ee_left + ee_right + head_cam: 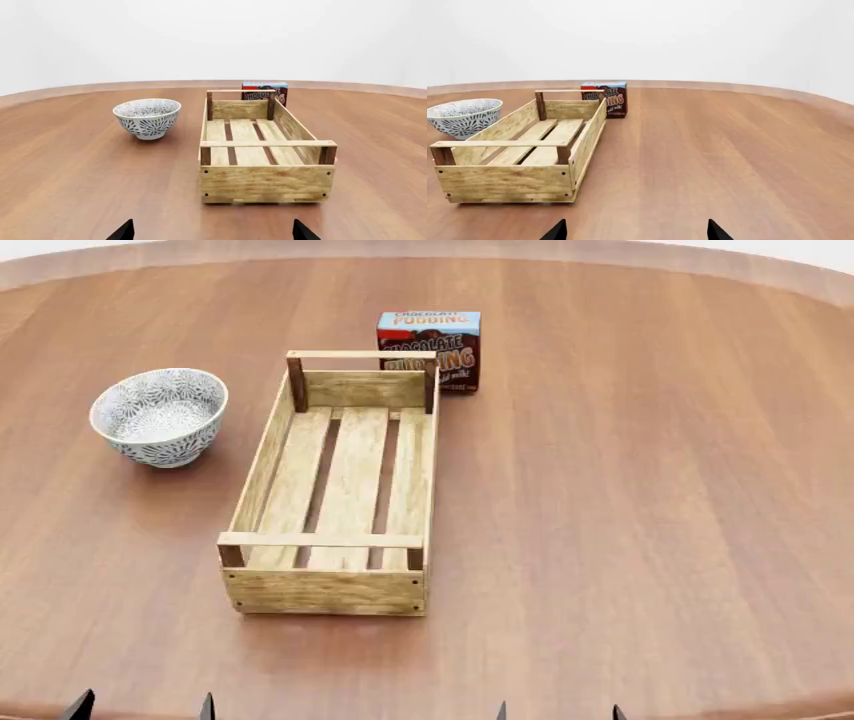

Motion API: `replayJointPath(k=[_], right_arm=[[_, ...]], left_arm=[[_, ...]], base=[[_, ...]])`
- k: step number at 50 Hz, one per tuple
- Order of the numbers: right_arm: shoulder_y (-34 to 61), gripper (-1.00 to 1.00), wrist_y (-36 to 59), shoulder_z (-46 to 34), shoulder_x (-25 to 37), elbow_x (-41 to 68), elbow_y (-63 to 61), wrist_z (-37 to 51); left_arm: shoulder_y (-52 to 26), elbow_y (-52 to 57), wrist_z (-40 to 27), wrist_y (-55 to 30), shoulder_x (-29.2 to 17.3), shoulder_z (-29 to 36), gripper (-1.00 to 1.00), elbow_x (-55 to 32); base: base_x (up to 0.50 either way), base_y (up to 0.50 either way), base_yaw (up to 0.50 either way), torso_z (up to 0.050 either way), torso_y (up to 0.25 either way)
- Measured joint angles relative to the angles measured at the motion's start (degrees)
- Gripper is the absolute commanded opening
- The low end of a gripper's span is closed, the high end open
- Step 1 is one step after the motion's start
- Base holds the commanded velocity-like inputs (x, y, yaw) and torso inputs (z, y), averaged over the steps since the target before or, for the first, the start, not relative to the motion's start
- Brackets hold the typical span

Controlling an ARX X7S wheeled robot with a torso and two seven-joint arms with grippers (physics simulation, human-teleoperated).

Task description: Pick up the bowl on the left and put it in the tray.

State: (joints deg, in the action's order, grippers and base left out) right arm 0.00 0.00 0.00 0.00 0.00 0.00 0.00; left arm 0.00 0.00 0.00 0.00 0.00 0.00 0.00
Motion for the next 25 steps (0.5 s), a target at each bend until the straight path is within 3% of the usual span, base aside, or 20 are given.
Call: replayJointPath(k=[21, 25], right_arm=[[0.1, 1.0, 0.2, -2.8, 2.4, 1.8, -0.4, 3.1], [0.0, 1.0, -0.2, -3.3, 2.9, 2.1, -0.3, 3.7]], left_arm=[[0.0, 0.3, -2.9, 0.0, -2.4, 2.7, 1.0, -2.2], [-0.1, 0.1, -3.4, 0.2, -2.7, 3.3, 1.0, -2.7]], base=[[0.0, 0.0, 0.0, 0.0, 0.0], [0.0, 0.5, 0.0, 0.0, 0.0]])
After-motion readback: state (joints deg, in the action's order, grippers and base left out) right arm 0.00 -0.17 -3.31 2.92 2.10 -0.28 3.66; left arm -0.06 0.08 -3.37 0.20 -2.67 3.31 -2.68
